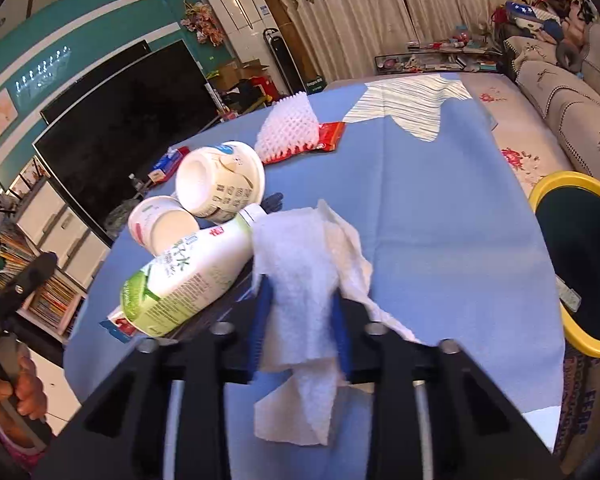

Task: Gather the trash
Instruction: 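Grasp the white tissue with the right gripper, then carry the tissue over the yellow bin and open the right gripper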

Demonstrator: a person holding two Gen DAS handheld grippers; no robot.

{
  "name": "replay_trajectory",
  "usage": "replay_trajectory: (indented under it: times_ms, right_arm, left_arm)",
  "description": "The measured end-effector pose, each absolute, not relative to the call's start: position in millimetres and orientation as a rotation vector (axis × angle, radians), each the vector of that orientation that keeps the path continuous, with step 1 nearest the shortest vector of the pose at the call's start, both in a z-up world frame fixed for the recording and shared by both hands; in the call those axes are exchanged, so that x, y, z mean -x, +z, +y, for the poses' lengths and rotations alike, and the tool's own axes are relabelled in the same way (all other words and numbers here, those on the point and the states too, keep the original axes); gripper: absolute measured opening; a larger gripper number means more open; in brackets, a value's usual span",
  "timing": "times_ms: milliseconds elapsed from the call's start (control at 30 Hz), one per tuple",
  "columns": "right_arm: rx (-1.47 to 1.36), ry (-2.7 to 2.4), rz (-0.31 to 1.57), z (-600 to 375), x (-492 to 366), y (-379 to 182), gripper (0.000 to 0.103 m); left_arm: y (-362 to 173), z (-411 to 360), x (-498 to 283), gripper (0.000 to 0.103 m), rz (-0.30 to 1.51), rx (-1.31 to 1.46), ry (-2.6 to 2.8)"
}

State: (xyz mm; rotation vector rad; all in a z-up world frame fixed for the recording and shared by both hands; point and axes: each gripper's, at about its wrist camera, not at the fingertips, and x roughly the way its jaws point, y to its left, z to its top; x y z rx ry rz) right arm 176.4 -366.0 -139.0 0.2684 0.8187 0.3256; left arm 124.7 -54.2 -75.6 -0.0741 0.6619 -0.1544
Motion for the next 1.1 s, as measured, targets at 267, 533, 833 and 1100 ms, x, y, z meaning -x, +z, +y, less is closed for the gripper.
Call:
replay_trajectory:
  times_ms: [267, 533, 833, 1100]
  right_arm:
    - [-0.259, 0.345, 0.727, -364.5, -169.1, -106.3, 0.006]
    - [-0.259, 0.314, 0.645, -381.6, -163.6, -73.8, 0.006]
    - [-0.283, 0.206, 0.604, -426.1, -155.4, -64.5, 0.006]
    - [-0.269, 0.016, 0.601, -490.4, -159.1, -72.8, 0.007]
  left_arm:
    - [-79.6, -67.2, -124.9, 0.092, 0.671, 0.057, -0.179]
    - [-81.6, -70.7, -125.2, 0.092, 0.673, 0.052, -0.193]
    - [-83.0, -83.1, -122.8, 0.092, 0.671, 0.031, -0.215]
    - [-83.2, -101.1, -124.1, 0.092, 0.676, 0.008, -0.237]
